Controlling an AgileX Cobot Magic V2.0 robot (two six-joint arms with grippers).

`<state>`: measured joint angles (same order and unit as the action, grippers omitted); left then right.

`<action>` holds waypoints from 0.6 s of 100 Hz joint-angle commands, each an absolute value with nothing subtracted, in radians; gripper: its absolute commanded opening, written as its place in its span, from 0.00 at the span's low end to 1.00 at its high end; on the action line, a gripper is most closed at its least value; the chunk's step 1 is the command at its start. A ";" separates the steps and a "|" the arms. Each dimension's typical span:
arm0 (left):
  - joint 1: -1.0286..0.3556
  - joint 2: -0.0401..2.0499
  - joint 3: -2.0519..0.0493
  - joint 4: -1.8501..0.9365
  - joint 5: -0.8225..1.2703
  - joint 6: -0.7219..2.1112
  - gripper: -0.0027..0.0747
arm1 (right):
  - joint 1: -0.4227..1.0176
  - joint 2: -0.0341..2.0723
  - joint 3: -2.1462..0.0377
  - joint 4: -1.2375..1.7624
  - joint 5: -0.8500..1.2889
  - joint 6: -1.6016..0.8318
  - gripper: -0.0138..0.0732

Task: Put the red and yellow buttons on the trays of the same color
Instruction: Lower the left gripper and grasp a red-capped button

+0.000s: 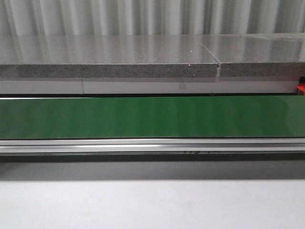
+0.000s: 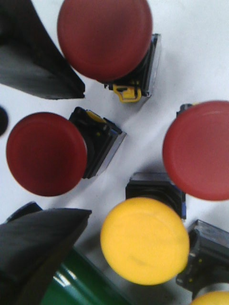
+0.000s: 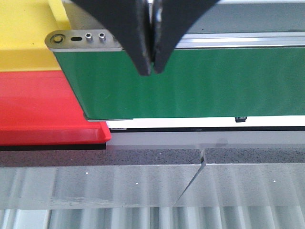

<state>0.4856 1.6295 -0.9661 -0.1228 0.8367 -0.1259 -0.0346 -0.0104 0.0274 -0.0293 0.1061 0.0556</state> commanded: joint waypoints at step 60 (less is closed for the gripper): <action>0.479 1.529 -0.997 -0.137 0.835 -0.107 0.23 | -0.037 -0.021 0.013 -0.043 0.032 0.046 0.08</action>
<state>0.4856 1.6052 -0.9661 -0.1228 0.8207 -0.1221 -0.0346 -0.0104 0.0274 -0.0293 0.1061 0.0556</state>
